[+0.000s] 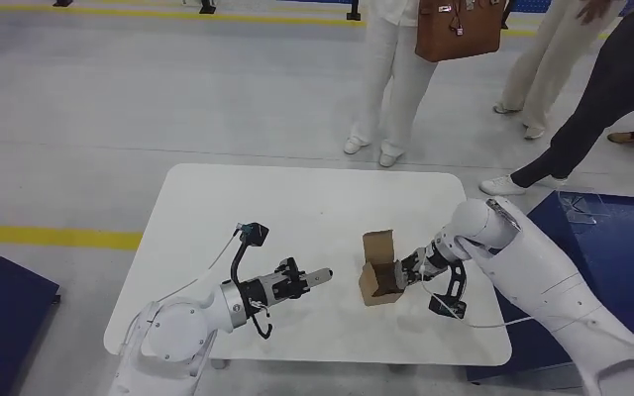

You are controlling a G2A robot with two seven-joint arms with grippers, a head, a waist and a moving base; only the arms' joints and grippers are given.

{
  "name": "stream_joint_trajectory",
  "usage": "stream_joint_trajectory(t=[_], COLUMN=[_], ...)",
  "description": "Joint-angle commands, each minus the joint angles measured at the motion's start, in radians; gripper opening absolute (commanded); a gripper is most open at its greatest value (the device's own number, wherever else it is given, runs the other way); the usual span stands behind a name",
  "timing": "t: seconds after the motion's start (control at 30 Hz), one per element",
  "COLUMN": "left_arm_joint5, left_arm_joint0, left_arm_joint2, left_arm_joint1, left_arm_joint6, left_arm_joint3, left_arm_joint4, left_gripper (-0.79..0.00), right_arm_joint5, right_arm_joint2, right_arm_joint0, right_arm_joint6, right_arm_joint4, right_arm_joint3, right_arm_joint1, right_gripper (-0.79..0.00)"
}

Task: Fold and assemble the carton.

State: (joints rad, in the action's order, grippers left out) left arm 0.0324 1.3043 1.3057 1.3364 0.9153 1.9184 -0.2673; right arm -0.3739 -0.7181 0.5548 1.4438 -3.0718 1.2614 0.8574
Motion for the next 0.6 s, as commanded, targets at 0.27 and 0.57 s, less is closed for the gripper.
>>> stream_joint_trajectory(t=[0.27,0.57], left_arm_joint5=[0.000,0.000], left_arm_joint0=[0.000,0.000], left_arm_joint2=[0.000,0.000], left_arm_joint1=[0.000,0.000], left_arm_joint6=[0.000,0.000], left_arm_joint3=[0.000,0.000], left_arm_joint4=[0.000,0.000], left_gripper=[0.000,0.000], right_arm_joint5=[0.186,0.562], right_arm_joint2=[-0.404,-0.659], right_arm_joint0=[0.188,0.347], right_arm_joint6=[0.017,-0.284], right_arm_joint4=[0.000,0.044], right_arm_joint3=[0.044,0.091], right_arm_joint1=[-0.005,0.009], right_gripper=[-0.533,-0.785])
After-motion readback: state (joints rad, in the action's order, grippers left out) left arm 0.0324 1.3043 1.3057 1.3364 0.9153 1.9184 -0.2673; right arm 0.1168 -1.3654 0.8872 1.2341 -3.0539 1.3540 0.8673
